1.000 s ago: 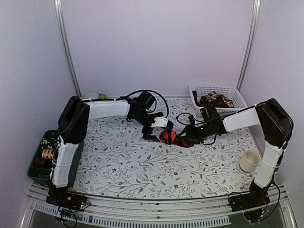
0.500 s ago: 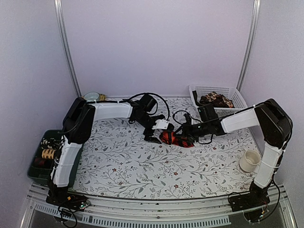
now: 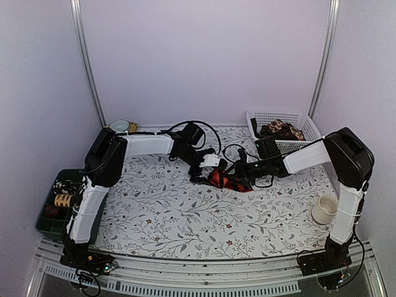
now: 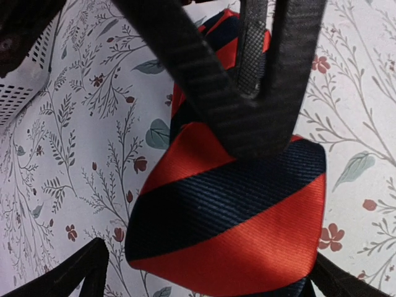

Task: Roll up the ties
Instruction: Roll the tie at the center of the board.

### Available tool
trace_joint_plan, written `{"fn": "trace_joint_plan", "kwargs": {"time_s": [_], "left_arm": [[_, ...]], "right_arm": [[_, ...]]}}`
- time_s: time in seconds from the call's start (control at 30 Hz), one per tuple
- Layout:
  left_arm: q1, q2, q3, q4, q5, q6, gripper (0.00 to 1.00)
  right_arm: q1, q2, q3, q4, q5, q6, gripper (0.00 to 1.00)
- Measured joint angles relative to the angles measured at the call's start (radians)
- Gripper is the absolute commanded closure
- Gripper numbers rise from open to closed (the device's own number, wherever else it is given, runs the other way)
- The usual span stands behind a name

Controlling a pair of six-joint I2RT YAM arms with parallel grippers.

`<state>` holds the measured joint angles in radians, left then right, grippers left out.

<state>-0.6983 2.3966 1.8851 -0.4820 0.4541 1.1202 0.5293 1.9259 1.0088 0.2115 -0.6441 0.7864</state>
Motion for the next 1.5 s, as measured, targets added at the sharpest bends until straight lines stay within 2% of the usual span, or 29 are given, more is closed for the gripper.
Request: {"fn": "trace_joint_plan", "kwargs": {"time_s": [0.17, 0.47, 0.63, 0.87, 0.97, 1.17, 1.5], "left_arm": [[0.006, 0.015, 0.031, -0.011, 0.019, -0.002, 0.05], [0.006, 0.038, 0.04, -0.06, 0.052, 0.007, 0.3], [0.006, 0.041, 0.05, -0.071, 0.054, 0.003, 0.33], [0.006, 0.043, 0.067, -0.101, 0.058, -0.023, 0.49], [0.007, 0.047, 0.09, -0.135, 0.056, -0.046, 0.5], [0.006, 0.046, 0.105, -0.183, 0.05, -0.142, 0.5], [-0.03, 0.016, 0.056, -0.242, -0.071, -0.313, 0.51]], "right_arm": [[0.0, 0.019, 0.002, 0.019, -0.003, 0.005, 0.62], [0.0, 0.068, 0.043, 0.038, -0.005, 0.004, 0.63], [0.0, 0.087, 0.049, 0.043, -0.003, 0.0, 0.63], [0.0, 0.098, 0.049, 0.056, 0.002, -0.003, 0.63], [0.0, 0.099, 0.049, 0.059, 0.005, -0.009, 0.62], [-0.003, 0.098, 0.051, 0.047, 0.01, -0.032, 0.5], [-0.073, 0.097, 0.064, -0.04, -0.026, -0.135, 0.49]]}}
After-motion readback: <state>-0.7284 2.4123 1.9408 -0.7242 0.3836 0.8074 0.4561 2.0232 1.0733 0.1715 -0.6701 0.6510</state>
